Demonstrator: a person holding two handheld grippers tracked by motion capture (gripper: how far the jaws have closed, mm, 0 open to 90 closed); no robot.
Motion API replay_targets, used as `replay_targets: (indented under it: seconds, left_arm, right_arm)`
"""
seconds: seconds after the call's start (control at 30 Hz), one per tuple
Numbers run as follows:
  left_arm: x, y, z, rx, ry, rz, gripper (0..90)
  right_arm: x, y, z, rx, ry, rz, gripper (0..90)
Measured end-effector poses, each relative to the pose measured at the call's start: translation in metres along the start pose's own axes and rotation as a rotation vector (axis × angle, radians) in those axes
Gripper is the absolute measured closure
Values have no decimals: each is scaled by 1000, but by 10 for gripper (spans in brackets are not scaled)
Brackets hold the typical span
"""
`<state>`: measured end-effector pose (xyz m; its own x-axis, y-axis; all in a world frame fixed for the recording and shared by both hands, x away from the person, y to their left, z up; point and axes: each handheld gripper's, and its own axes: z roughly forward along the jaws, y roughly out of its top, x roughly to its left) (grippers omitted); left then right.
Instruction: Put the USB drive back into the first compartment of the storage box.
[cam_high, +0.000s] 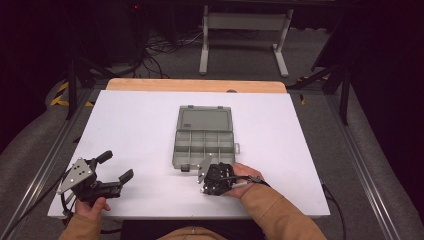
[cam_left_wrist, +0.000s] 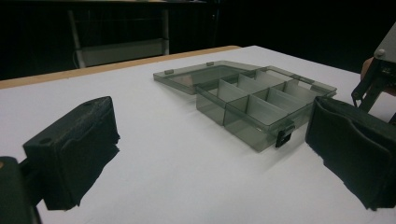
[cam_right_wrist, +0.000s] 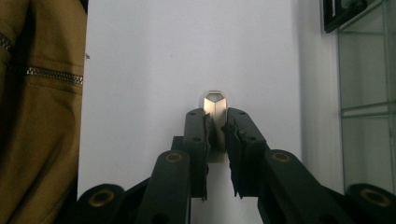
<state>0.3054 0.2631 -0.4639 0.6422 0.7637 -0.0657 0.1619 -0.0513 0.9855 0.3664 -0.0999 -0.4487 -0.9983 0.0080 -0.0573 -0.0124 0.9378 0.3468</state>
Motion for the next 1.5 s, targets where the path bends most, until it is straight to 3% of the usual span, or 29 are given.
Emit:
replay_targets:
  seconds: [0.37,0.8,1.5]
  left_arm:
    - [0,0,0,-6,0,-4,31]
    - [0,0,0,-8,2,-5,32]
    - [0,0,0,-7,2,-6,32]
  right_arm:
    - [1,0,-2,-6,-18,-3,789]
    - [-3,6,-26,-81,-54,-8,789]
    - [-16,9,-59,-212,-106,42,789]
